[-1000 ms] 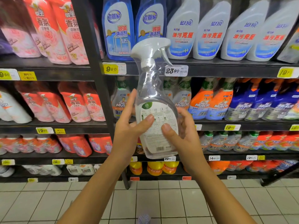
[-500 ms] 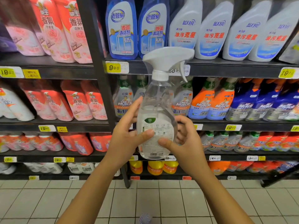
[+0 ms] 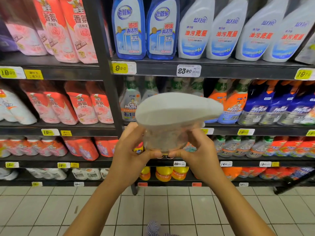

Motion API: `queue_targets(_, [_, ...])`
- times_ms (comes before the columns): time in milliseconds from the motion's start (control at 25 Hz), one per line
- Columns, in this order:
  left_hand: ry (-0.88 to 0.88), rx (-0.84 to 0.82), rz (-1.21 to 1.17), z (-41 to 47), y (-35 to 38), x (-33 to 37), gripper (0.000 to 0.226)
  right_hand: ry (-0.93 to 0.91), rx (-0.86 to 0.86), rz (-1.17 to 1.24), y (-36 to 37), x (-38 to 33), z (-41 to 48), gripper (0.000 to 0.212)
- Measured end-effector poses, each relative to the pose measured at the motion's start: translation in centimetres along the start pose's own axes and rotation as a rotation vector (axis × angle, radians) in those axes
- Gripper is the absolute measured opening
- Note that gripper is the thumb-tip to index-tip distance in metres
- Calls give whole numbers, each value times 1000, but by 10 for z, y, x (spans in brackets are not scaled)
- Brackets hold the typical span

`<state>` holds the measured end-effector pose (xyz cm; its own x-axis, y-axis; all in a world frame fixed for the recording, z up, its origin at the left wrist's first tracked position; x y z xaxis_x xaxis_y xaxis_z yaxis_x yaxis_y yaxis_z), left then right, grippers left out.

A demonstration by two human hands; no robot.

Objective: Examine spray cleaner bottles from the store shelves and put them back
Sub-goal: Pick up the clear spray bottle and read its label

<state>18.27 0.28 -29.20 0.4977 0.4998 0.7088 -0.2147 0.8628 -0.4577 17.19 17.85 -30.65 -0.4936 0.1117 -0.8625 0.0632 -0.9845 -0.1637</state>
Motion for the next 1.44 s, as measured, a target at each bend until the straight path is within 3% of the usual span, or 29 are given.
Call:
queue_targets(280, [12, -12, 18, -9, -1, 4, 63, -19, -6, -83, 0, 5, -3, 48])
queue_targets(520, [-6, -152, 4, 0, 0, 10, 45, 111, -114, 61, 6, 21, -4, 67])
queue_targets(680, [13, -32, -418, 21, -20, 39, 43, 123, -36, 102, 10, 40, -14, 66])
queue_targets(760, [-73, -13, -550, 36, -24, 50, 45, 123, 22, 92, 9, 47, -18, 65])
queue_targets(960, [-228, 22, -376, 38, -5, 63, 42, 92, 192, -27, -4, 55, -18, 79])
queue_targets(1080, [-249, 41, -390, 38, -5, 52, 31, 70, 239, -92, -14, 57, -16, 76])
queue_targets(1160, [-263, 54, -424, 41, -7, 44, 16, 66, 241, -96, -17, 57, -15, 76])
queue_targets(1440, [-372, 81, -517, 57, -15, 6, 25, 177, 116, 52, -15, 65, -6, 73])
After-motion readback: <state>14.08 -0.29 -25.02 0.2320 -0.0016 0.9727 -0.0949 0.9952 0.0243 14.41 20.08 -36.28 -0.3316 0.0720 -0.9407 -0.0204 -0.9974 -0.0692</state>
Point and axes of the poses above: each hand's wrist, its own z-axis towards the middle knuckle, its own y-axis out of the palm, x = y × z, the point moved 6 cm from there along z, towards the middle knuckle, and after that the axes turned 10 degrees about z, right-handed, at the moved point
